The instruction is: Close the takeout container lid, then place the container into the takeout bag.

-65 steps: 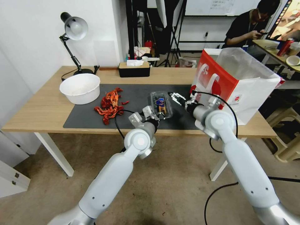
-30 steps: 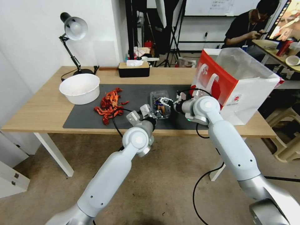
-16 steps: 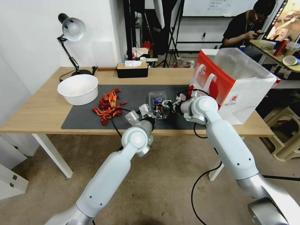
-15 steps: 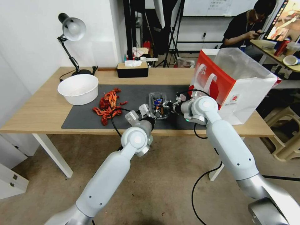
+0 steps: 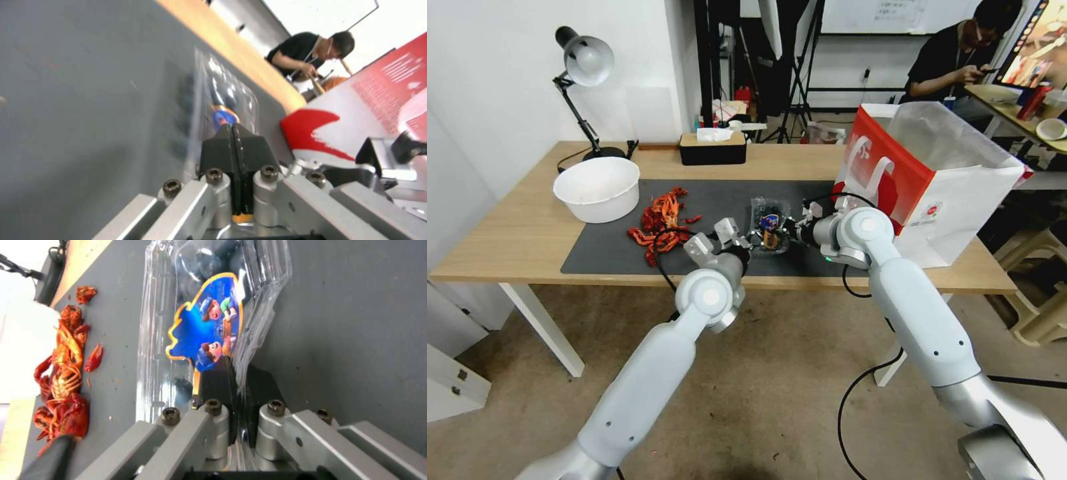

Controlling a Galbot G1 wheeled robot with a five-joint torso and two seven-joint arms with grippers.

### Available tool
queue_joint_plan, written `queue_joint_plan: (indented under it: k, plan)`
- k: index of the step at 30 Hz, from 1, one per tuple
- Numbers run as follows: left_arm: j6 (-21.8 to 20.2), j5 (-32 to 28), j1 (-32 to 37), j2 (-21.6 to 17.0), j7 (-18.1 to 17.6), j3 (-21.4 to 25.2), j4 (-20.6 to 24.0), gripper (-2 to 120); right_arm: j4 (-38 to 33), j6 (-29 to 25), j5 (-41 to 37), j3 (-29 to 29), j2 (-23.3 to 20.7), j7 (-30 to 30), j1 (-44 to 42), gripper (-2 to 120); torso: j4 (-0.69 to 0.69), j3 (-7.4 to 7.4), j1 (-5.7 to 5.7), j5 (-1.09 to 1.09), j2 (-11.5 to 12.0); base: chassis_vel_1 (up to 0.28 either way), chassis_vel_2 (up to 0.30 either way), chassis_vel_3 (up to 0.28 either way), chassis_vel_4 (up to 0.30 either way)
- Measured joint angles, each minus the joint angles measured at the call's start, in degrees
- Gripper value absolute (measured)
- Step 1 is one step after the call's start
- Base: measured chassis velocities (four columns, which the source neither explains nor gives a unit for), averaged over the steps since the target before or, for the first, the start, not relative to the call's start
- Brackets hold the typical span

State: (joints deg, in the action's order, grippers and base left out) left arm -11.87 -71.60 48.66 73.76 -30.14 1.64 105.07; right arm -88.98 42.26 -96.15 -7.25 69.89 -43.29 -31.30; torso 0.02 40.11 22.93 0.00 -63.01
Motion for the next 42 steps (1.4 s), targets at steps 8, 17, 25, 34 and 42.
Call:
queue_joint_plan:
  k: [8, 17, 25, 34, 42]
  plan:
    - [0.1, 13.4, 12.5, -8.5, 7.1, 7.4, 9.6, 15, 0.0, 0.0, 1.2, -0.8, -0.1, 3.9, -0.3, 0, -0.03, 0.0, 0.0, -0.02, 0.0, 0.0, 0.0, 0.0, 0.0]
    - [2.2, 27.0, 22.1, -14.1, 11.6, 12.1, 12.5, 45, -2.1, -0.1, 2.0, -2.5, -1.0, 6.4, -2.2, 0, -0.01, -0.01, -0.01, -0.01, 0.0, 0.0, 0.0, 0.0, 0.0]
    - [1.7, 36.8, 28.7, -16.7, 12.7, 15.0, 13.7, 75, -3.6, -0.2, 2.3, -4.0, -1.7, 6.9, -3.9, 0, 0.01, -0.01, 0.0, -0.02, 0.0, 0.0, 0.0, 0.0, 0.0]
    - [-0.9, 40.7, 35.0, -16.0, 10.3, 18.2, 15.9, 100, -3.9, -0.3, 2.5, -4.2, -1.5, 7.9, -4.2, 0, -0.01, -0.01, 0.0, 0.0, 0.0, 0.0, 0.0, 0.0, 0.0]
    - [-0.2, 42.5, 37.7, -12.5, 9.6, 18.8, 16.1, 100, -6.2, -4.8, 11.4, -4.2, -2.5, 22.5, -5.0, 0, -0.03, -0.01, -0.01, 0.02, 0.0, 0.0, 0.0, 0.0, 0.0]
